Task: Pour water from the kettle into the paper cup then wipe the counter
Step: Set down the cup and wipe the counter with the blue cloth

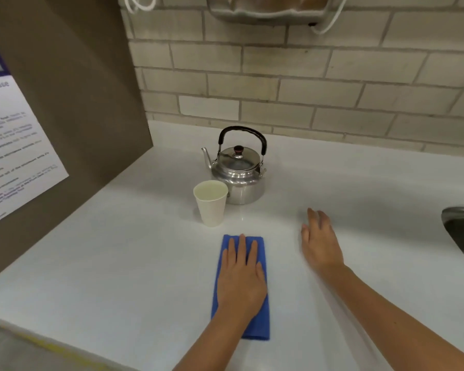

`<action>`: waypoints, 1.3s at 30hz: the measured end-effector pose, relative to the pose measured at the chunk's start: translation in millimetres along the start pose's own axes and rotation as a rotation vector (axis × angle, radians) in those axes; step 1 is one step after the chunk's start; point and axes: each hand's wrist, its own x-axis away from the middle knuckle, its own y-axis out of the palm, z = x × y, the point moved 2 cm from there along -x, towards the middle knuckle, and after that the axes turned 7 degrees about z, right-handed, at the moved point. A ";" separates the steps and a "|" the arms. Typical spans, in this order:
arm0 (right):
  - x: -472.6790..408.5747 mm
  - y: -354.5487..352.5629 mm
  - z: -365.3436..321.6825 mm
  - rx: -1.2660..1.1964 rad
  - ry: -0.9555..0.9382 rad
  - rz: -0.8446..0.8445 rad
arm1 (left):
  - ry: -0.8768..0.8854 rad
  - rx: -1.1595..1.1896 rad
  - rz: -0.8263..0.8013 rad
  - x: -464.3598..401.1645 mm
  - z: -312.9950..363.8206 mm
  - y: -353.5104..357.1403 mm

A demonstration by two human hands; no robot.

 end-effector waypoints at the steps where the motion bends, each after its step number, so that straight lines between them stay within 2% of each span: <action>1: -0.8 -0.1 -0.1 0.002 -0.003 -0.004 | -0.007 -0.013 -0.011 -10.4 2.8 2.6; 10: -4.5 -2.1 13.1 -0.165 0.091 0.067 | 0.120 -0.019 -0.187 -146.0 82.6 50.4; 13: -5.0 0.4 13.0 -0.156 0.046 0.075 | 0.138 0.001 -0.171 -145.4 88.2 51.1; 17: -4.6 1.3 10.8 -0.154 0.036 0.075 | 0.162 0.083 -0.040 -89.6 67.2 45.5; 21: -3.4 -2.1 9.7 -0.220 0.060 0.064 | 0.161 0.044 -0.082 -95.1 61.6 43.0; 28: -8.6 -11.1 15.7 -0.429 0.091 0.032 | 0.229 -0.097 -0.234 -144.1 118.7 62.7; 30: -6.4 -10.6 16.5 -0.418 0.095 0.021 | 0.252 -0.057 -0.215 -138.0 116.9 62.4; 33: -3.9 -8.2 12.6 -0.335 0.114 -0.003 | 0.236 0.018 -0.098 -126.9 87.5 47.7; 36: -2.3 -3.1 4.9 -0.174 0.070 -0.013 | 0.153 -0.023 -0.049 -118.3 45.8 35.6; 39: -2.0 1.1 -3.7 -0.015 0.036 -0.007 | 0.064 -0.038 -0.065 -107.5 44.1 32.2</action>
